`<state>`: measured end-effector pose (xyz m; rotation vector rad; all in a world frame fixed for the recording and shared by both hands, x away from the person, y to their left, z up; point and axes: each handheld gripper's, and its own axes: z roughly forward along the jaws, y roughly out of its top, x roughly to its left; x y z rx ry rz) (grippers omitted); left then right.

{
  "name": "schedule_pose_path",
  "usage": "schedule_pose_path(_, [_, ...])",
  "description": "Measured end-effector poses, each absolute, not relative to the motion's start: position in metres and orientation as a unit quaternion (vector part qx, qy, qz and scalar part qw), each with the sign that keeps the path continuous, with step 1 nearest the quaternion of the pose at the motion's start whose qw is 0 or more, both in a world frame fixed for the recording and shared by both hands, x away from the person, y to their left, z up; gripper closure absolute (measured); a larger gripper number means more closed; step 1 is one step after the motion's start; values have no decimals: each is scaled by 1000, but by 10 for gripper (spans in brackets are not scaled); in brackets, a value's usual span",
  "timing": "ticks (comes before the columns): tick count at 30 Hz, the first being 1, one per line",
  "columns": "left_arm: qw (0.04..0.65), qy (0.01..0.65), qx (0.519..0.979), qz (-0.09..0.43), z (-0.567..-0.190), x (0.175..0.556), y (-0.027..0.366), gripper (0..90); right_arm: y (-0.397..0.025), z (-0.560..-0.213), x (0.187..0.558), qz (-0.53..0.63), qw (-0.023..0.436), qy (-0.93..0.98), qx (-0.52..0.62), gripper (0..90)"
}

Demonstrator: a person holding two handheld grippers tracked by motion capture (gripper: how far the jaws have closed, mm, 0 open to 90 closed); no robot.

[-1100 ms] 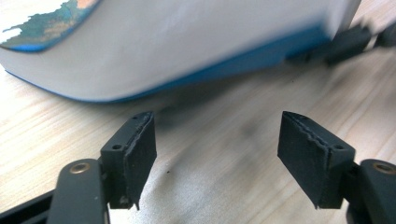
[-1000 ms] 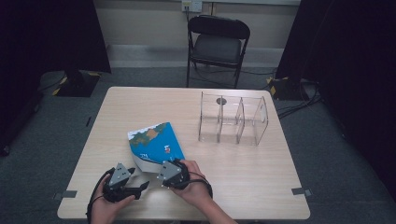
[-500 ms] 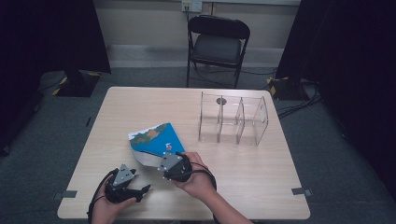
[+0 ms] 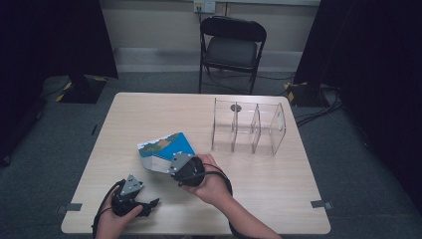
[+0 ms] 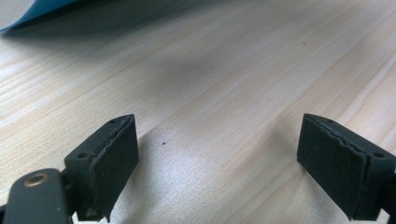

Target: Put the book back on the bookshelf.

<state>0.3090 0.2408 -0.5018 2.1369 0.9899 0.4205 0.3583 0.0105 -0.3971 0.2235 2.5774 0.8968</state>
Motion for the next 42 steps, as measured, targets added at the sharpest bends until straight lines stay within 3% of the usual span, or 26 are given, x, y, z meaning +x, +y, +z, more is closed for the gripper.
schedule_pose_path(42, [367, 383, 832, 164, -502, 309, 241, 114, -5, -340, 375, 318, 128, 930, 133, 622])
